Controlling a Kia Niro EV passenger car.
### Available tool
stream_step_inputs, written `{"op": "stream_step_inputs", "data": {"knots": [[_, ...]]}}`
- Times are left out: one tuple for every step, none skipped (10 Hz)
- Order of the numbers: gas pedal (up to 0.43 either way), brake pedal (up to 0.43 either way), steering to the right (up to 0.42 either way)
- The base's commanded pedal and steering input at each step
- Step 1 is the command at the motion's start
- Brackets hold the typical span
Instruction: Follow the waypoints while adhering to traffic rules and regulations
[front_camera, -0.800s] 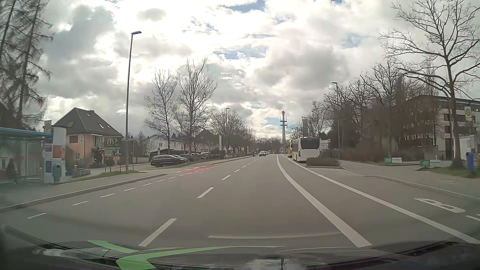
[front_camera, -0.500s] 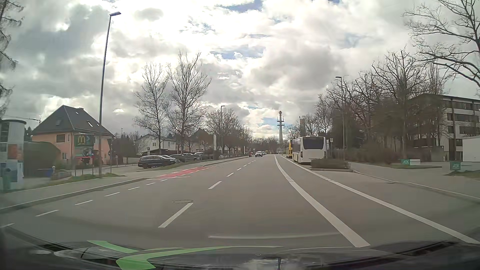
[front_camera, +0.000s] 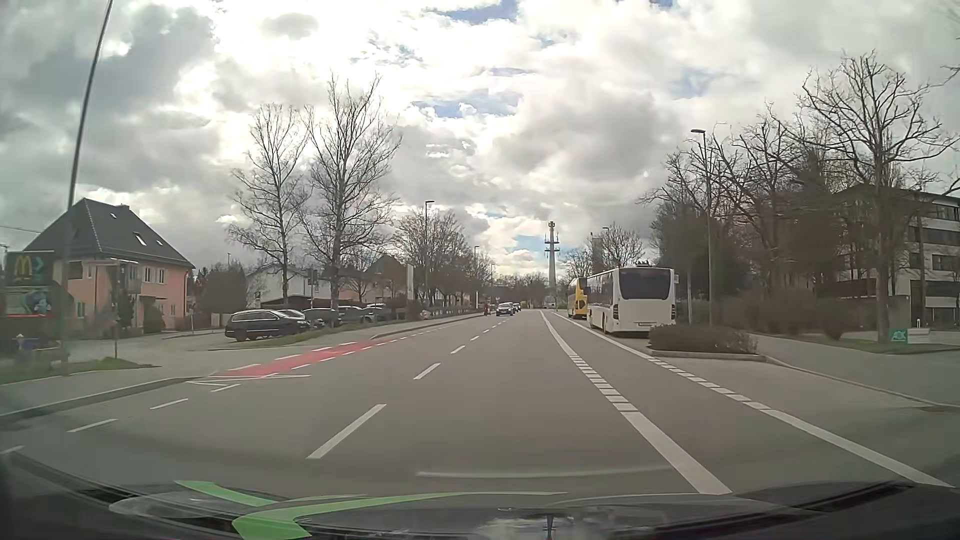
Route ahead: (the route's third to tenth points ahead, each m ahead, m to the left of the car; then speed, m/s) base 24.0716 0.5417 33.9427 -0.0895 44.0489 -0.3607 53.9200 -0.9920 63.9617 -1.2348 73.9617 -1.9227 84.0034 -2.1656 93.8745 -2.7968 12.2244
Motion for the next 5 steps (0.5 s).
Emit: {"op": "stream_step_inputs", "data": {"knots": [[0.130,0.000,0.014],[0.130,0.000,0.014],[0.130,0.000,0.014],[0.130,0.000,0.014],[0.130,0.000,0.014]]}}
